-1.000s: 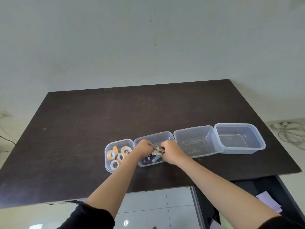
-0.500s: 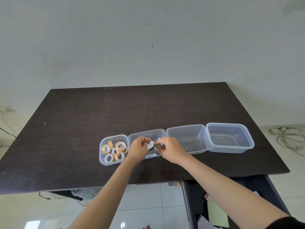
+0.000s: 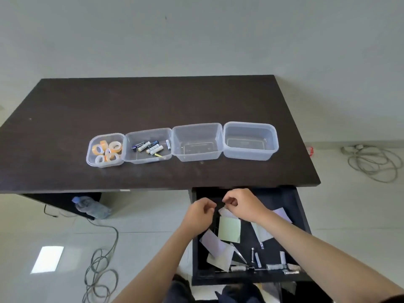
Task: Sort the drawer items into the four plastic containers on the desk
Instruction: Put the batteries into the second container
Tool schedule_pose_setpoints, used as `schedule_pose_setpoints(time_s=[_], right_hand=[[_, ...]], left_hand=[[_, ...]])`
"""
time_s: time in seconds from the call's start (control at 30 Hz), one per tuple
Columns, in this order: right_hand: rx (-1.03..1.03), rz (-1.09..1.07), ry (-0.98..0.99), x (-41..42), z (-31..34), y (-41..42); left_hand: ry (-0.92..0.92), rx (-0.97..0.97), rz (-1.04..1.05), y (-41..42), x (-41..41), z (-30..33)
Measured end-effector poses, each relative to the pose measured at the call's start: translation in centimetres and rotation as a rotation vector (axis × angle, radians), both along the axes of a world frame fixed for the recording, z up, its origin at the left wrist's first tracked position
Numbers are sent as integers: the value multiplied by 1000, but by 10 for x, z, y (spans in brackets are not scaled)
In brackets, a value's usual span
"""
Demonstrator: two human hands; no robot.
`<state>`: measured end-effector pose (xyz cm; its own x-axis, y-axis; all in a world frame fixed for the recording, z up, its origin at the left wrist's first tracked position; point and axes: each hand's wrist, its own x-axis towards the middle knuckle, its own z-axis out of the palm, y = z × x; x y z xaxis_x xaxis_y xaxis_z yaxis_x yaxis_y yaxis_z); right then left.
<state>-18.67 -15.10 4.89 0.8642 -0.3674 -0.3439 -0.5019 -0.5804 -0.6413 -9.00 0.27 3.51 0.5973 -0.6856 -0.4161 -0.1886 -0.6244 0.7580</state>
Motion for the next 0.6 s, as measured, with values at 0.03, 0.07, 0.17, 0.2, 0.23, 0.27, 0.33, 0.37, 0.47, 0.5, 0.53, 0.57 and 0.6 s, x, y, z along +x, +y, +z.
schedule_pose_setpoints(time_s=[0.03,0.07,0.17,0.2,0.23,0.27,0.33,0.37,0.47,0.5,0.53,0.57,0.6], right_hand=[[-6,-14,43,-20,-9,-7],[-13,-24,88,-40,-18,-13],[-4,-45,217,-92,-42,-27],[-1,-49,255,-107,-50,-31],[6,-55,294,-121,-59,-34],[17,-58,330,-133,-67,-36],[24,-53,396,-151,-80,-39],[15,-50,419,-158,-87,-40],[-20,-67,448,-170,-104,-43],[-34,-70,460,-172,-108,-44],[-45,-73,475,-174,-112,-44],[-50,-80,488,-175,-117,-44],[-51,-89,495,-176,-120,-45]], left_hand=[[24,14,-10,-5,-18,-7],[53,27,-19,-9,-35,-14],[90,111,-83,-18,-77,-35],[98,136,-108,-18,-87,-41],[116,152,-128,-19,-97,-46],[134,165,-150,-19,-105,-52],[153,219,-208,-17,-117,-61],[155,261,-243,-17,-122,-65],[144,365,-307,-16,-131,-78],[134,404,-321,-16,-134,-81],[116,442,-334,-16,-135,-83],[97,470,-335,-16,-136,-86],[76,481,-328,-17,-136,-88]])
